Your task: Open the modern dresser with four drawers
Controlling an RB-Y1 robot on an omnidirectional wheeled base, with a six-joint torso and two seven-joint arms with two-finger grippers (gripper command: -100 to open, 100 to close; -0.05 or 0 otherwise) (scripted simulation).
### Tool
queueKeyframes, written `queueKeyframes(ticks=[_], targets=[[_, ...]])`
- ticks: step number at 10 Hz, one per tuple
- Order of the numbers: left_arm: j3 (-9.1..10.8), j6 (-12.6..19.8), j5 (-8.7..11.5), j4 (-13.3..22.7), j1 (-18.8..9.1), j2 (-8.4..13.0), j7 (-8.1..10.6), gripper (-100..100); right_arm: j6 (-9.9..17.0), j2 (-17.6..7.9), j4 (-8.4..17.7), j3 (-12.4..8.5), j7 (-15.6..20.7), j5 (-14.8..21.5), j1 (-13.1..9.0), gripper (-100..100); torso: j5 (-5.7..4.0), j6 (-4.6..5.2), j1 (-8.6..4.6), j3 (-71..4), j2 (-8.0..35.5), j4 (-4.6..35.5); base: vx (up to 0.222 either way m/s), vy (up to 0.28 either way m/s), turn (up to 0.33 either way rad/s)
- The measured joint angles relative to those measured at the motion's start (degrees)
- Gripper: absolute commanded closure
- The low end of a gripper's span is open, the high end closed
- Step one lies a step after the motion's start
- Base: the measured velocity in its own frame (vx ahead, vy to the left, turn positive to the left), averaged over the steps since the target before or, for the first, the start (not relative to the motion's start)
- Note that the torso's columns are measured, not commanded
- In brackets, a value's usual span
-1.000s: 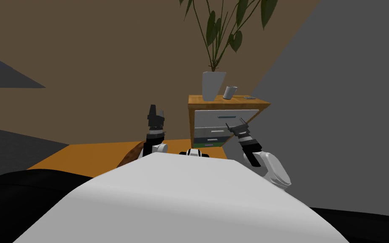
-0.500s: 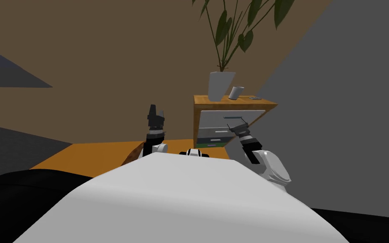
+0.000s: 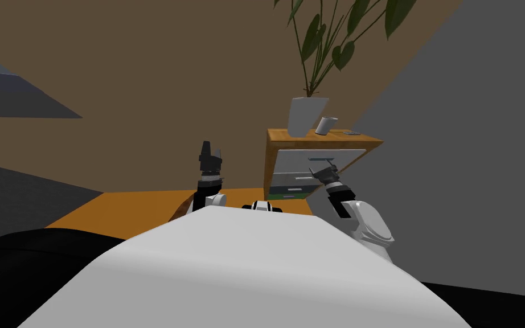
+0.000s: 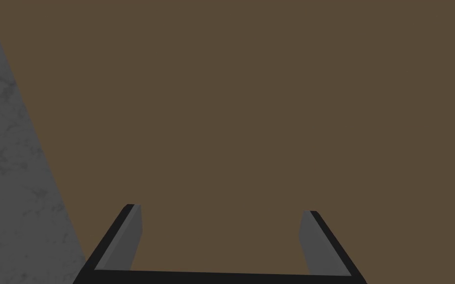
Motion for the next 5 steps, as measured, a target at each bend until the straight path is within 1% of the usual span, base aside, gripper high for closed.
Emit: queueKeyframes(ticks=[3, 5], targets=[[0.0, 0.0, 0.0, 0.0, 0.0, 0.0, 0.0, 0, 0.94, -1.03, 2.18, -0.67, 4.34, 3.04, -1.38, -100, 0.03, 0.0, 0.07, -0.01, 0.0, 0.0, 0.0, 0.105, 0.013], [0.0, 0.0, 0.0, 0.0, 0.0, 0.0, 0.0, 0, 1.07, -1.45, 3.65, -1.26, 7.06, 4.6, -2.27, -100, 0.0, 0.0, -0.03, 0.02, 0.02, 0.01, -0.004, 0.087, 0.003]])
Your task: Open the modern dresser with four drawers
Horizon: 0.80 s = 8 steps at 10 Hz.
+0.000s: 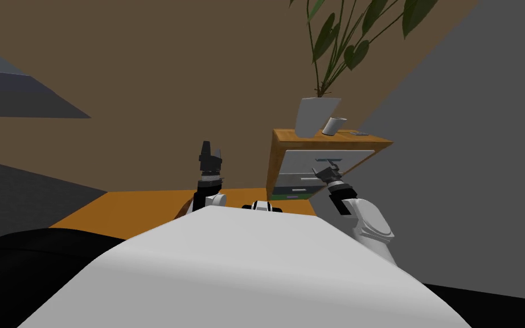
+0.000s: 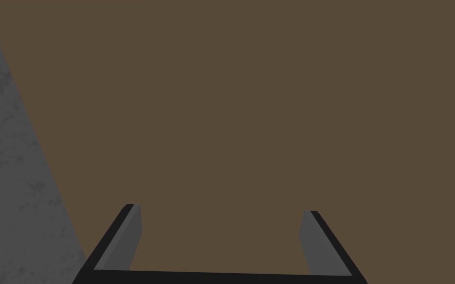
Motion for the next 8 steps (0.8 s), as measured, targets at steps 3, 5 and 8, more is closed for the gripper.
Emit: queueKeyframes(ticks=[3, 5, 8], targets=[[0.01, 0.0, 0.0, 0.0, 0.0, 0.01, 0.0, 0, 0.81, -0.98, 0.89, -0.47, 2.49, 2.08, -0.6, -100, -0.02, 0.0, -0.09, -0.03, -0.04, -0.02, -0.032, 0.008, 0.018], [0.02, 0.0, 0.0, 0.01, -0.01, 0.02, 0.0, 0, 3.76, -0.35, 4.26, 2.92, 0.72, 2.71, -4.09, -100, -0.12, 0.01, -0.35, 0.13, 0.19, 0.06, -0.091, -0.11, 0.033], [0.02, 0.0, 0.0, 0.01, -0.01, 0.02, 0.0, 0, 8.4, -0.07, 9.57, 7.98, -1.85, 3.3, -9.52, -100, 0.0, 0.01, 0.06, 0.0, -0.02, 0.0, -0.099, -0.121, 0.038]])
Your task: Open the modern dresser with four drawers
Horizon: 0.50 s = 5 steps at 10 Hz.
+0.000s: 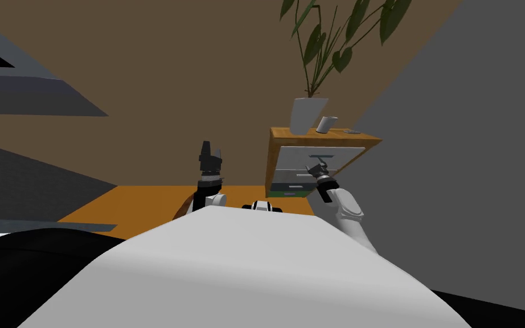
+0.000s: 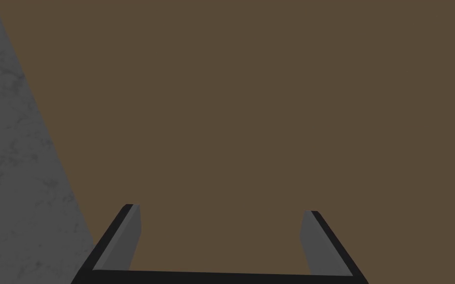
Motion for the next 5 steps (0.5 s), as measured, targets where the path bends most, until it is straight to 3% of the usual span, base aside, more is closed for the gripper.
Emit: queueKeyframes(ticks=[1, 2, 5], targets=[[-0.01, 0.0, 0.0, 0.0, 0.01, -0.01, 0.0, 0, 2.09, -0.58, 1.01, 2.25, -0.99, 0.12, -1.32, -100, 0.09, -0.01, 0.31, -0.15, -0.23, -0.07, 0.001, 0.008, -0.01], [-0.01, 0.0, 0.0, -0.01, 0.01, -0.01, 0.0, 0, 2.16, 0.54, 3.3, 2.64, -0.23, 0.01, -3.49, -100, 0.13, -0.03, 0.4, -0.21, -0.32, -0.1, -0.073, -0.085, 0.018], [-0.01, 0.0, 0.0, 0.0, 0.01, -0.01, 0.0, 0, 5.66, 2.03, 9.15, 6.79, -1.21, 0.5, -9.29, -100, -0.08, -0.16, -0.07, -0.35, -0.55, -0.23, -0.066, -0.063, 0.035]])
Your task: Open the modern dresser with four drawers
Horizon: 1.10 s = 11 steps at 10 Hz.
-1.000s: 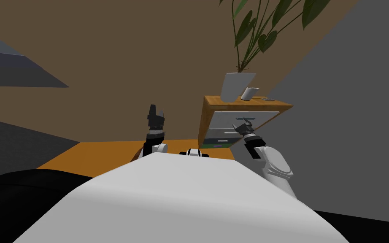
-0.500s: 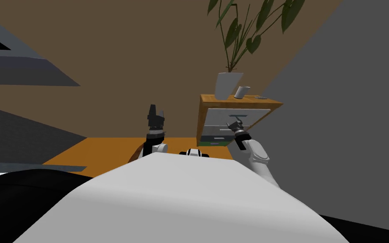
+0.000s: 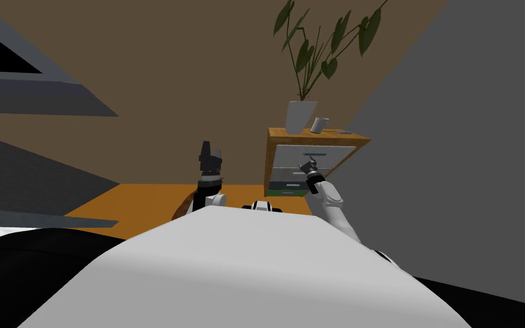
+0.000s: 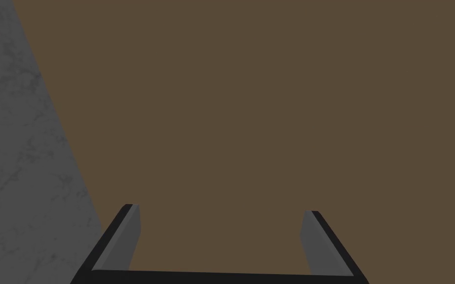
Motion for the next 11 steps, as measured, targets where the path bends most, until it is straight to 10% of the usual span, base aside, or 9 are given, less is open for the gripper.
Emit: queueKeyframes(ticks=[7, 11], targets=[[0.0, 0.0, 0.0, 0.0, -0.01, 0.0, 0.0, 0, 10.36, 0.38, 9.87, 12.28, -4.72, 0.83, -11.11, -100, 0.02, 0.05, -0.05, 0.3, 0.48, 0.18, -0.078, -0.082, 0.034], [0.0, 0.0, 0.0, 0.0, 0.0, 0.0, 0.0, 0, 12.29, 2.27, 17.88, 14.81, -6.47, 2.45, -18.06, -100, 0.03, 0.09, -0.12, 0.23, 0.38, 0.18, -0.073, -0.075, 0.03]])
